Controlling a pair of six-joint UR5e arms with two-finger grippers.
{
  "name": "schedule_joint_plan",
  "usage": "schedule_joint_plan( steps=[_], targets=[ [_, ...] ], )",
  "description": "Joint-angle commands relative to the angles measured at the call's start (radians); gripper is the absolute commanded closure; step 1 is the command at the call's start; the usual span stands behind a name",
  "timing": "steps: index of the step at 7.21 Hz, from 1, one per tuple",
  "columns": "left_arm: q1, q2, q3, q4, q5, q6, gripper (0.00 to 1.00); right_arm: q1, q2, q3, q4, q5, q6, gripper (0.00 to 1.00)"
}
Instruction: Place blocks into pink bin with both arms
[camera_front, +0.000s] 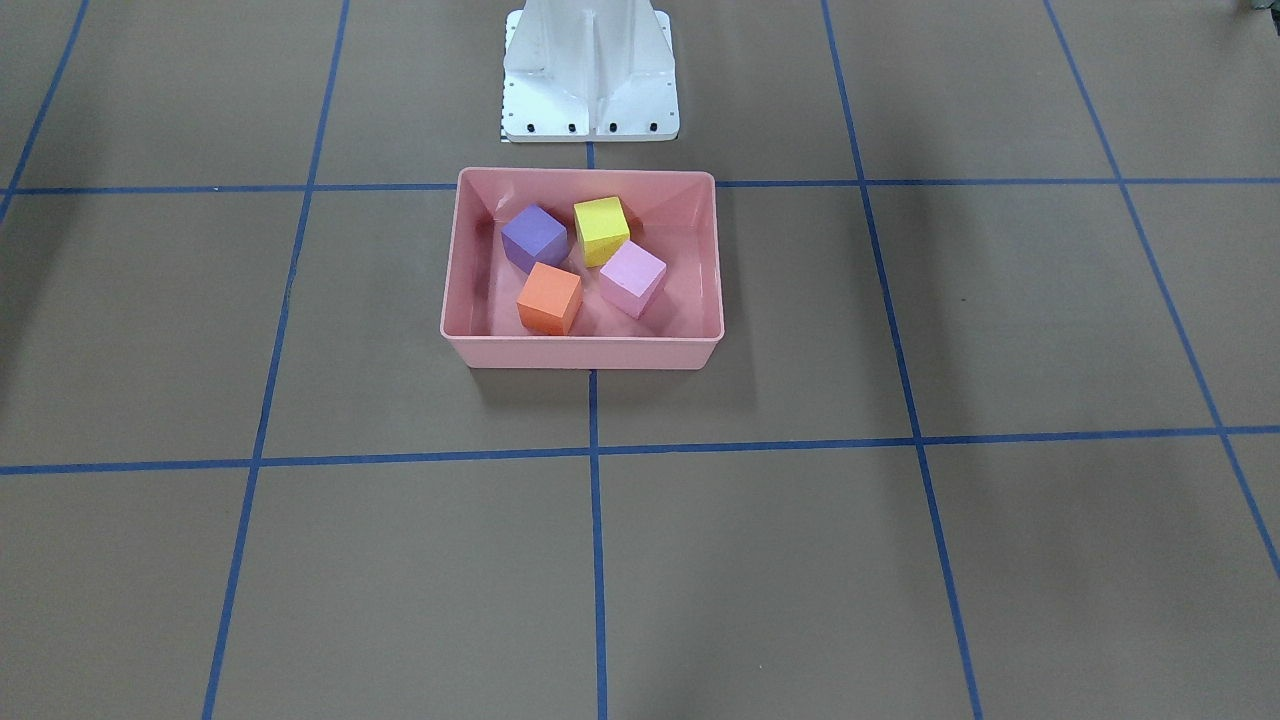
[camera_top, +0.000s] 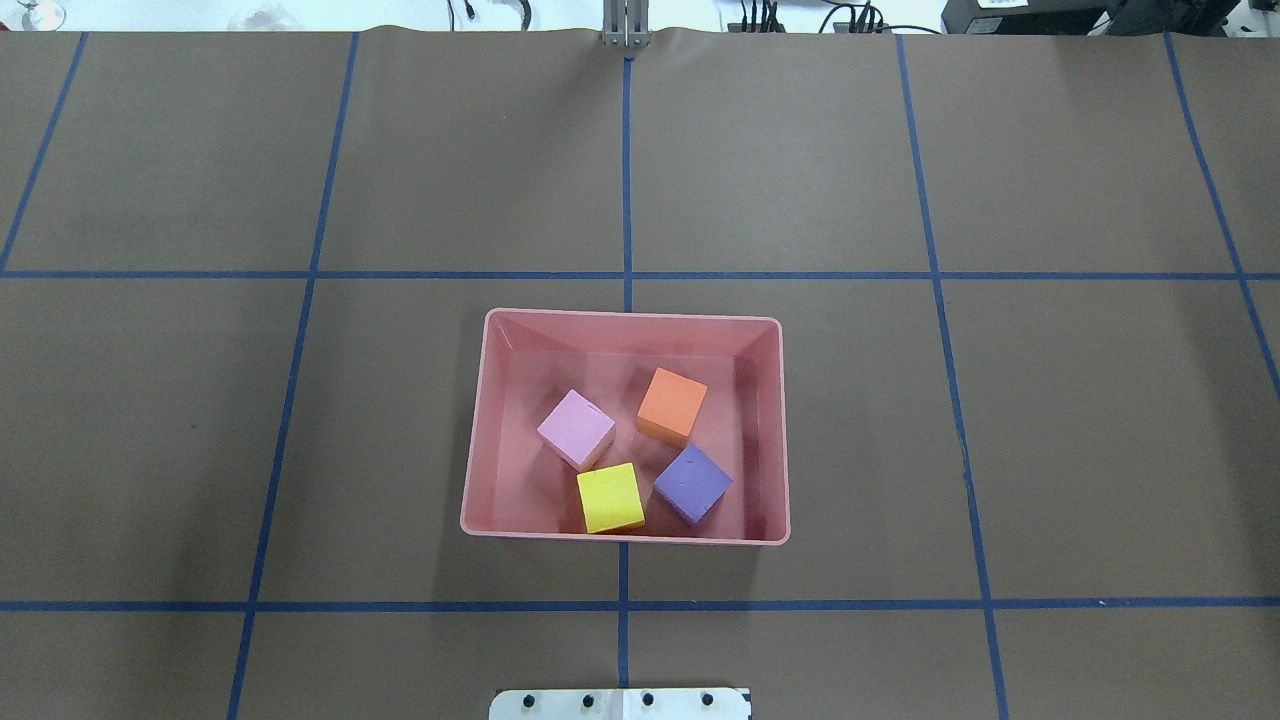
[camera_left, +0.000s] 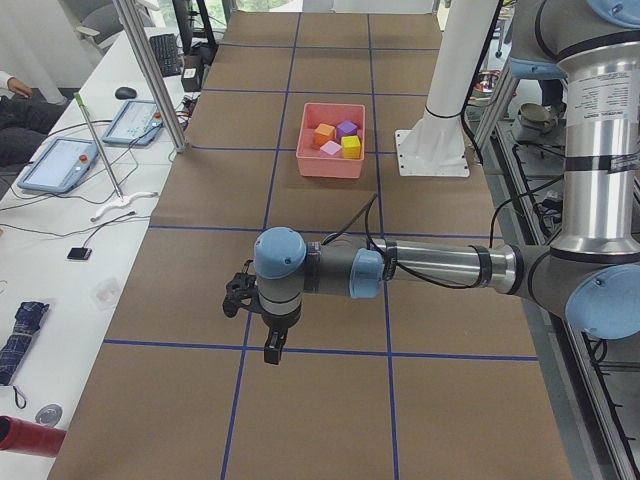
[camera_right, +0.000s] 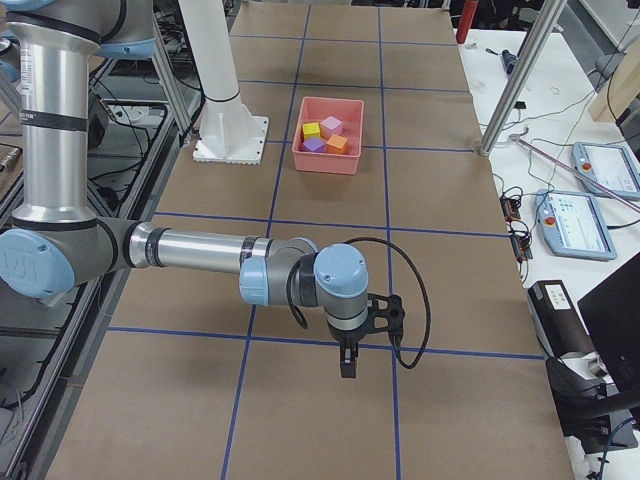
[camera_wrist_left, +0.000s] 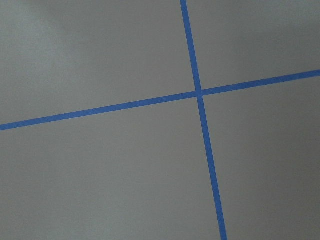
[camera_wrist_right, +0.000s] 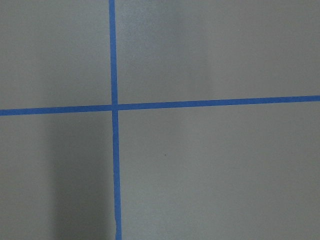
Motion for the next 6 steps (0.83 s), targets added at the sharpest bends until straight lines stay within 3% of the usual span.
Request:
schedule_joint_plan(
  steps=[1, 6],
  targets=[
    [0.0, 0.007, -0.001, 0.0, 0.0, 0.0, 0.0, 0.001, 0.0, -0.002, 0.011, 0.006, 0.003, 0.0],
    [0.0, 0.013, 0.003, 0.002, -0.002, 0.0, 0.0, 0.001, 0.0, -0.001, 0.008, 0.015, 0.006, 0.0]
  ],
)
